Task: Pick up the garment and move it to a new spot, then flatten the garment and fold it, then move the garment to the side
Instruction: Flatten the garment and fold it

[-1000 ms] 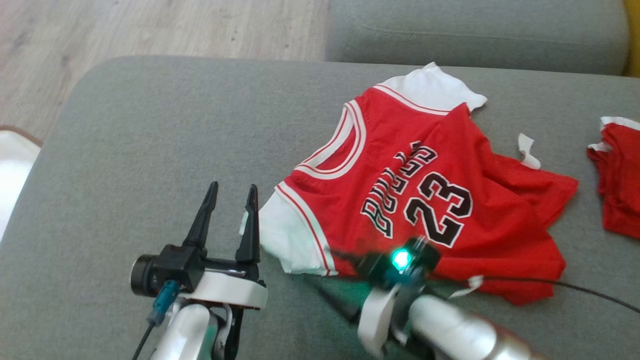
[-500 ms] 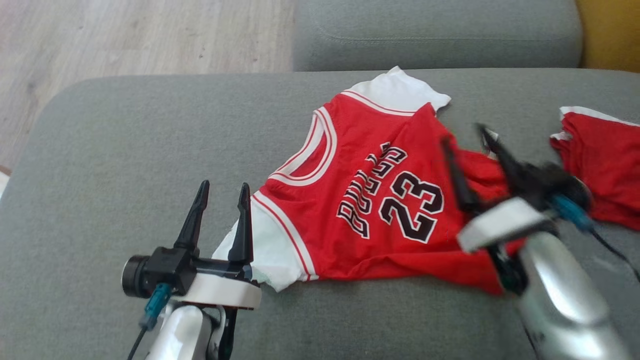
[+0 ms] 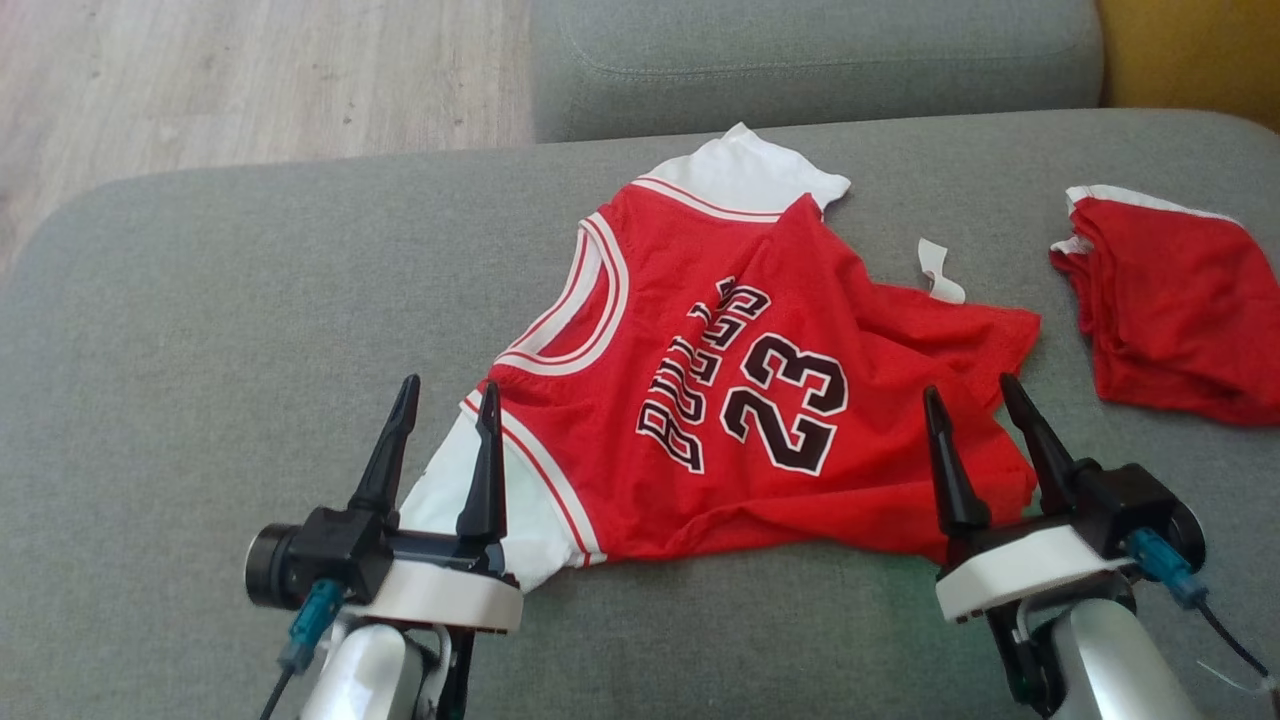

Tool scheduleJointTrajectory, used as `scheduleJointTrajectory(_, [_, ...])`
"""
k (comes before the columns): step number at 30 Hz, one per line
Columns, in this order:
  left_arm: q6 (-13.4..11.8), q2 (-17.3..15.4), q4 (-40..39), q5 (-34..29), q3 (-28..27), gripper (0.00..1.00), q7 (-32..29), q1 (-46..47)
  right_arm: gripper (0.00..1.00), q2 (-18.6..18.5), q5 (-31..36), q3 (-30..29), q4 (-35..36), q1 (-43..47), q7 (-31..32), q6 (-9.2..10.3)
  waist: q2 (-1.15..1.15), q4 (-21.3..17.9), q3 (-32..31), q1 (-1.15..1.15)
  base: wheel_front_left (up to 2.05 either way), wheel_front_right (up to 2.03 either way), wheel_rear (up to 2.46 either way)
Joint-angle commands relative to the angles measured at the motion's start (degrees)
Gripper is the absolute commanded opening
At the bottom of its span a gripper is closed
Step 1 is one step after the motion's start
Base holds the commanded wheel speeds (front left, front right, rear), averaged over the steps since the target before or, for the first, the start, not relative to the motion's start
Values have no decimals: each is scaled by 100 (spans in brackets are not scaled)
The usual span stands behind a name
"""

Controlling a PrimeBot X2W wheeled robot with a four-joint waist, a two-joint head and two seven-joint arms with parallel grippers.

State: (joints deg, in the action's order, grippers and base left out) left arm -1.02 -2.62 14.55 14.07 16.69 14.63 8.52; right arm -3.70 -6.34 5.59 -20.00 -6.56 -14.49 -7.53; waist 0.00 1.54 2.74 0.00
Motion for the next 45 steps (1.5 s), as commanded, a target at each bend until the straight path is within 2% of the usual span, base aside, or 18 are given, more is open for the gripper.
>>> scheduleJointTrajectory(1, [3,-26,-193,-16,-180,100,37,225,100,39,57,126,232,-239,-36,4,0,-23,27,0,0,0,0])
scheduleJointTrajectory(16, [16,-26,-183,21,-118,100,37,338,100,73,143,116,391,-286,77,4,0,222,157,0,0,0,0])
scheduleJointTrajectory(26, [32,-26,-39,-38,-104,100,37,394,100,79,125,122,405,-293,99,4,0,182,219,0,0,0,0])
scheduleJointTrajectory(28, [57,-29,286,-90,14,100,-15,488,100,80,117,135,401,-304,103,4,0,123,264,0,0,0,0])
scheduleJointTrajectory(34, [-317,-154,1178,-340,42,100,-710,838,100,81,47,190,383,-345,93,4,0,-6,412,0,0,0,0])
scheduleJointTrajectory(37, [-419,-233,1517,-402,32,100,-976,1047,100,81,34,201,369,-369,80,4,0,-52,485,0,0,0,0])
scheduleJointTrajectory(40, [-396,-313,1816,-456,81,100,-1162,1261,100,81,15,231,353,-413,66,4,0,-111,551,0,0,0,0])
scheduleJointTrajectory(45, [-216,-424,2260,-553,237,100,-1316,1663,100,81,-18,286,325,-480,45,4,0,-229,650,0,0,0,0])
